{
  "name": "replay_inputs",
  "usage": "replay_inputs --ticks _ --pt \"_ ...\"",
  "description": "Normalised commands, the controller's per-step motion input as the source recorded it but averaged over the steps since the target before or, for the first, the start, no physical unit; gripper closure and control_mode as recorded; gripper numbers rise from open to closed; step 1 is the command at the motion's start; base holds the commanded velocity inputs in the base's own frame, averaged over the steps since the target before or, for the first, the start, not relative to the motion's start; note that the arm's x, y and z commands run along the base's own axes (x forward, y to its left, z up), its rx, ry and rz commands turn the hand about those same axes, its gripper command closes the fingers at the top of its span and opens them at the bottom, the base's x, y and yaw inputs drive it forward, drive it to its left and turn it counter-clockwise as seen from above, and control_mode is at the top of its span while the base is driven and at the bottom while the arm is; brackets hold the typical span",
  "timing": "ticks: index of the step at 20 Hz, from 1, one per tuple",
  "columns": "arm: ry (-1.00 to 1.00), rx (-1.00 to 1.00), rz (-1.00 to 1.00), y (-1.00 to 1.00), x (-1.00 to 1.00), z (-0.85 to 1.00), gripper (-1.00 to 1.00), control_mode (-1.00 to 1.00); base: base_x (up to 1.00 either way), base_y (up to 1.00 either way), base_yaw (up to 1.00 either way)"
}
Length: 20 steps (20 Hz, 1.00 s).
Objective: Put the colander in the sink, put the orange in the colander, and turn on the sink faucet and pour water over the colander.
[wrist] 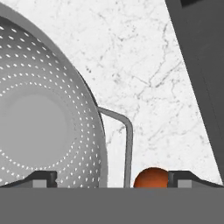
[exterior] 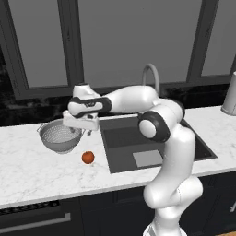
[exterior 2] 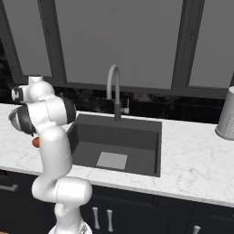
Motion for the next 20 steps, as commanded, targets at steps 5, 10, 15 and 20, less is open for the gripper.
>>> replay_inputs --ticks 5,10,15,20 --pt "0.0 -0.03 -0.01 0.22 0.38 -0.23 -1.0 -1.0 0.0 0.0 0.0" --pt "0.0 -0.04 0.0 0.09 0.2 -0.28 -1.0 -1.0 0.0 0.0 0.0" --pt "0.0 -0.08 0.0 0.0 0.0 -0.38 1.0 -1.0 0.0 0.0 0.0" --pt "0.0 -0.03 -0.02 0.0 0.0 -0.25 1.0 -1.0 0.0 0.0 0.0"
